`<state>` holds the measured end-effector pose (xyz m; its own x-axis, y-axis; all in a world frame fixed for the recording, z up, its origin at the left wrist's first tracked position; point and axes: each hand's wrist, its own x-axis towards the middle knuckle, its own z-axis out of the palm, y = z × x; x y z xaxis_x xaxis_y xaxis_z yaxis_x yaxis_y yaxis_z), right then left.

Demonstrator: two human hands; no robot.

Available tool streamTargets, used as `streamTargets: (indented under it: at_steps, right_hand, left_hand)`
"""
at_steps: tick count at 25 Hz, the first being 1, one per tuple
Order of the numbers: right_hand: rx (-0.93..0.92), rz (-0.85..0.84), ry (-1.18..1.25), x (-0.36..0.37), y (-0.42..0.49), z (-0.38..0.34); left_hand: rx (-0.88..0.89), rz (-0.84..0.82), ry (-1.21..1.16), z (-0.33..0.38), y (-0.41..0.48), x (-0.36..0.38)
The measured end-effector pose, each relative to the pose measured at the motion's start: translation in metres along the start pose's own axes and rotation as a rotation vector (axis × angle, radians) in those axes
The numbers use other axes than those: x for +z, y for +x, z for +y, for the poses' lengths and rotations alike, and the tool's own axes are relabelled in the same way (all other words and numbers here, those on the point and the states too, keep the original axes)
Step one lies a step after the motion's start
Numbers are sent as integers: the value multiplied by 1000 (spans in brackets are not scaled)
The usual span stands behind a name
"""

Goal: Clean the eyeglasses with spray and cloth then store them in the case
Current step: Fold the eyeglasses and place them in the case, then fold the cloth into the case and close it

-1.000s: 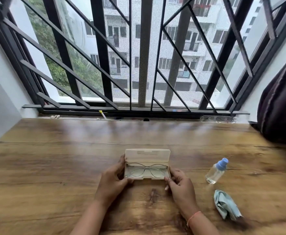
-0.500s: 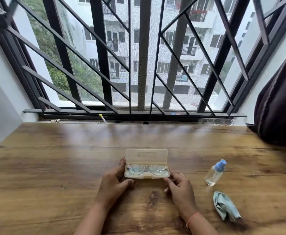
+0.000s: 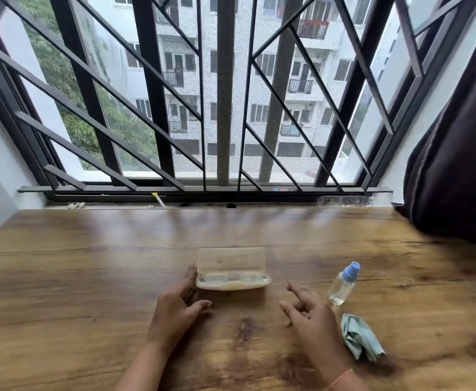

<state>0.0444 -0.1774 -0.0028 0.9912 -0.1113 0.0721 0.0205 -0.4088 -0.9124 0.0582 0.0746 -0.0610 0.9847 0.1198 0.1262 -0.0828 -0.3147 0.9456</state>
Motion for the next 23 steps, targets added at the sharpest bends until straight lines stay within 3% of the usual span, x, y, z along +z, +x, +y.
streamTargets:
  at_steps: [3,6,14,19,21,23]
  right_hand:
    - [-152,215,-296,-42,-7,5]
    - [-98,295,-499,-70,-8,21]
    - [207,81,-744,-74,-10,30]
    - [269,127,-641,-72,-14,18]
    - [263,188,-409,-72,-14,5]
    - [274,172,10,-70,-14,-18]
  left_hand:
    - [-6,-12,45,-3,0,-1]
    - [-18,-10,49,-3,-1,-1]
    - [-13,12,17,-5,1,2]
    - [-5,43,-31,6,-2,-1]
    - [1,204,34,19,-9,-3]
    - [43,467,12,37,-21,2]
